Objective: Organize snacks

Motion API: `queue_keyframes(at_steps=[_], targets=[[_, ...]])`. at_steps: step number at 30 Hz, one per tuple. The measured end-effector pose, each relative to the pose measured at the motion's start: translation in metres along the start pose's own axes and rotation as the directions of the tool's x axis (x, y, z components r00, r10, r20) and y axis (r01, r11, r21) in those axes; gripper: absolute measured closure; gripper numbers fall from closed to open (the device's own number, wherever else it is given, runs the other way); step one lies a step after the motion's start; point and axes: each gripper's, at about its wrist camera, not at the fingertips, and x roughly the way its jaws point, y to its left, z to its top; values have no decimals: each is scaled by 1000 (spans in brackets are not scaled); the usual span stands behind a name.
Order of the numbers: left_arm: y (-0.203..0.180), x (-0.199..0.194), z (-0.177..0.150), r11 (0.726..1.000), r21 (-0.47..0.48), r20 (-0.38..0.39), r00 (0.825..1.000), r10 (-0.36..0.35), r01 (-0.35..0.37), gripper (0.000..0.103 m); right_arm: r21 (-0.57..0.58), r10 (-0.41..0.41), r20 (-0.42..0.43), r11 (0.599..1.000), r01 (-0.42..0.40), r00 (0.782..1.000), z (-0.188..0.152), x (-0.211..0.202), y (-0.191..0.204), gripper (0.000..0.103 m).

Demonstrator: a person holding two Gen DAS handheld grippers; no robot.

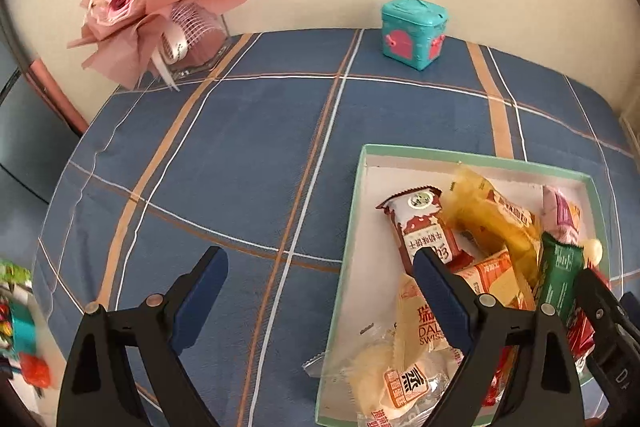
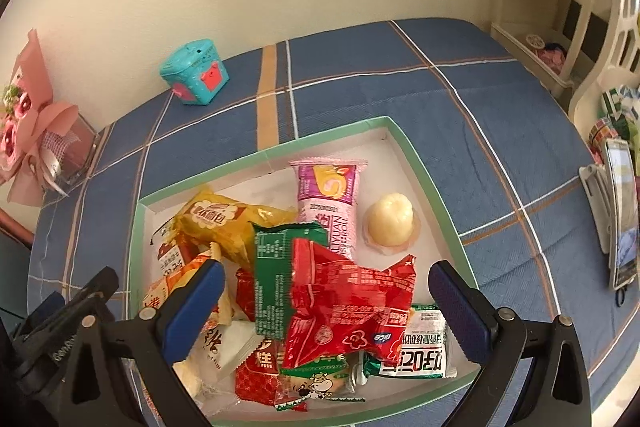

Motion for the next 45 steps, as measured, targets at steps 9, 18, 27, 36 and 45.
queue_keyframes(at_steps=[9, 18, 27, 36, 45], targets=[[6, -1, -5, 1000, 19, -39, 999, -8, 8, 9, -46, -15, 5, 999, 15, 1000, -6, -10, 13, 0], [34, 0, -12, 1000, 18, -93, 996, -20, 22, 9, -56, -24, -39, 998, 22, 999, -26, -12, 21, 0], [70, 4, -29, 1000, -20, -129, 992, 3, -6, 9, -67, -34, -40, 997, 31, 999, -38, -22, 25, 0], [92, 0, -46, 997, -65, -142, 989, -40, 31, 9, -118, -25, -20, 993, 23, 999, -57, -42, 38, 0], [98, -28, -55, 998, -42, -84, 995, -44, 41, 9, -154, -18, 11, 988, 19, 1000, -72, -58, 48, 0]])
